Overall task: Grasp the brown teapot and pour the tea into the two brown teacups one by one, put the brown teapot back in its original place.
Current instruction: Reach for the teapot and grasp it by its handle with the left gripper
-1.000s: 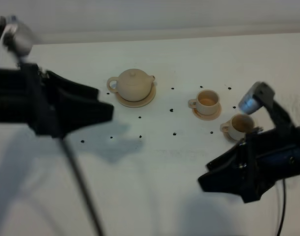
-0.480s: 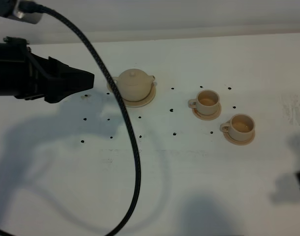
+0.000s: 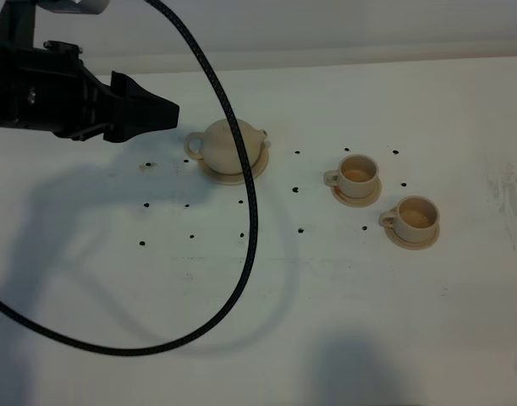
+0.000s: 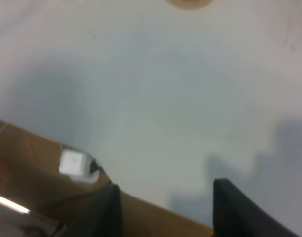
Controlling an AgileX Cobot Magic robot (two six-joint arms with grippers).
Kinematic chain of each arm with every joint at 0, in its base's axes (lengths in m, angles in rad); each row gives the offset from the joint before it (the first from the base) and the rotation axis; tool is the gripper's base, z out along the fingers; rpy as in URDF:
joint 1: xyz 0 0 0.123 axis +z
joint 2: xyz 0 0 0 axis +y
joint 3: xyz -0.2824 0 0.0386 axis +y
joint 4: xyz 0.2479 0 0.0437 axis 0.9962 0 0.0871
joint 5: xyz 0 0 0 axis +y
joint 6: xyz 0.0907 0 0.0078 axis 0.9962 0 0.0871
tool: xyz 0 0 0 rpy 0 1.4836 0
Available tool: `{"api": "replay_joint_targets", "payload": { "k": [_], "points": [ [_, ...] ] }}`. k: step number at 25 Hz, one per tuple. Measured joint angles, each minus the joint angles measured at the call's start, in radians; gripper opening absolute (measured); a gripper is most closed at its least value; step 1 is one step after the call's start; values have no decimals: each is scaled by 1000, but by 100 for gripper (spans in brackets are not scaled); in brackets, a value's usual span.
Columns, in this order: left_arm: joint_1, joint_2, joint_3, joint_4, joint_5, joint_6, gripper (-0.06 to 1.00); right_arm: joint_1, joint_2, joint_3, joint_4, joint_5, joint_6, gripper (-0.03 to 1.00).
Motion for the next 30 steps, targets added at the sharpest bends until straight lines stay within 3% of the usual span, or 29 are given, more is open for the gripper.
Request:
{"api": "replay_joint_targets", "payload": {
  "k": [10,18,24,30],
  "points": [
    [-3,110,-90,2,26,-3,60,0,-83,1,52,-1,20,41],
    [-73,150,-163,39,34,-4,60,0,-85,1,61,-7,24,41],
    [-114,176,-252,148,52,-90,60,-13,-166,1,3,-7,22,41],
    [-116,183,-327,272,59,-201,60,-138,-252,1,-19,-6,22,41]
  ]
}}
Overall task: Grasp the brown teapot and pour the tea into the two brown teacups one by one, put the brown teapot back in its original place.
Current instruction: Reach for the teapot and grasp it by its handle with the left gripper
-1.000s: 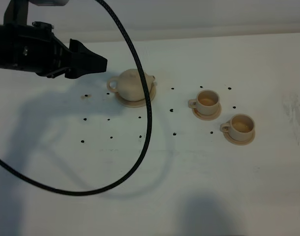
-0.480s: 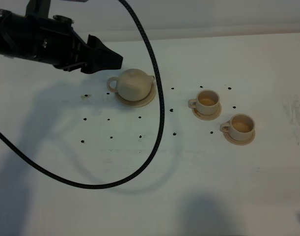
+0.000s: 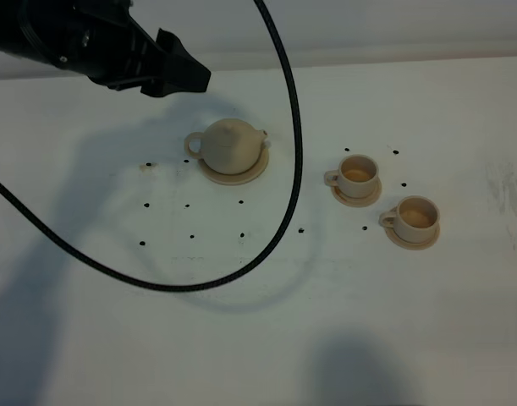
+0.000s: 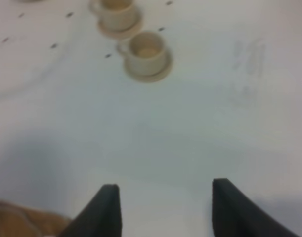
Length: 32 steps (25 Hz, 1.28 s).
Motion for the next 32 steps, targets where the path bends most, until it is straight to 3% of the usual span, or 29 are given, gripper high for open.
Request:
{"api": "replay_joint_targets", "payload": {
  "k": [12,22,27,32],
  "points": [
    [-20,3,-24,89,34,-85,60,-124,-134,0,-6,0,0,41],
    [-57,182,-259,355,232,-260,60,-124,-137,1,-5,0,0,41],
    [-79,324,-395,404,297,-245,60,-124,-137,1,-5,0,0,41],
    [-107,404,-446,462,317,-142,60,-124,-137,1,-5,0,0,41]
  ]
}}
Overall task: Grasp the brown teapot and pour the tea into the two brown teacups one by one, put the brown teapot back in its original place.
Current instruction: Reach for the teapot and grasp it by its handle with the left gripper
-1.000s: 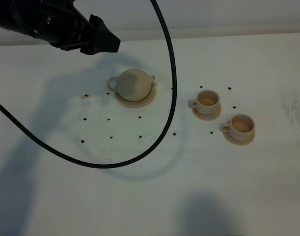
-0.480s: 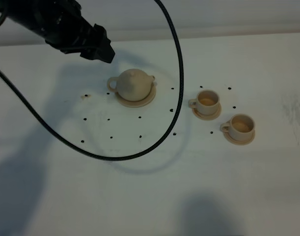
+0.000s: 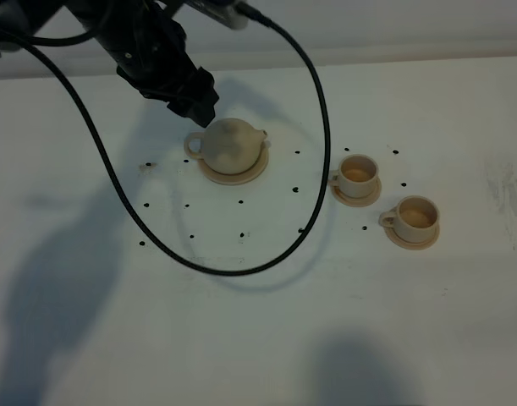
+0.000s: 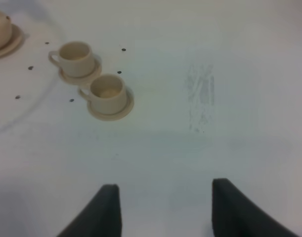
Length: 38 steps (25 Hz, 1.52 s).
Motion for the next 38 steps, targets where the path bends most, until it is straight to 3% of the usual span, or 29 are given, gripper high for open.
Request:
{"api": "replay_joint_targets", "payload": {
  "k": [10,18,25,38],
  "points": [
    [-29,23,0,182,3,264,60,0,0,0,1,0,0,41],
    [-30,42,0,185,-3,487,59,0,0,0,1,0,0,41],
    [-31,97,0,148,71,517,57,0,0,0,1,0,0,41],
    [-27,113,0,160,62,583,56,0,0,0,2,0,0,41]
  ]
}}
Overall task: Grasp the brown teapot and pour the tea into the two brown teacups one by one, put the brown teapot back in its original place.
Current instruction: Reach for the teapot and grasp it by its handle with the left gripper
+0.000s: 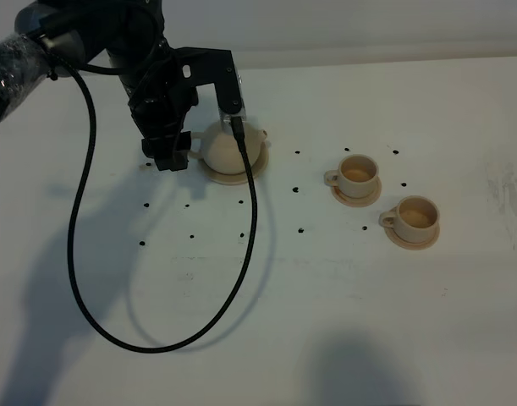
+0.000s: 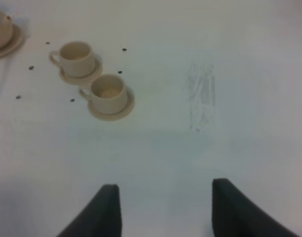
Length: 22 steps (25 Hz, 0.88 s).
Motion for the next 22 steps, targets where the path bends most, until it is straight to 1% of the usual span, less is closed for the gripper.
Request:
{"api": "replay_joint_targets", "payload": {
  "k": [10,13,22],
  "points": [
    [0,1,0,140,-12,7,56,0,0,0,0,0,0,41],
    [0,5,0,160,-24,3,56,0,0,0,0,0,0,41],
    [0,79,-16,191,-168,-65,56,0,0,0,0,0,0,41]
  ]
}}
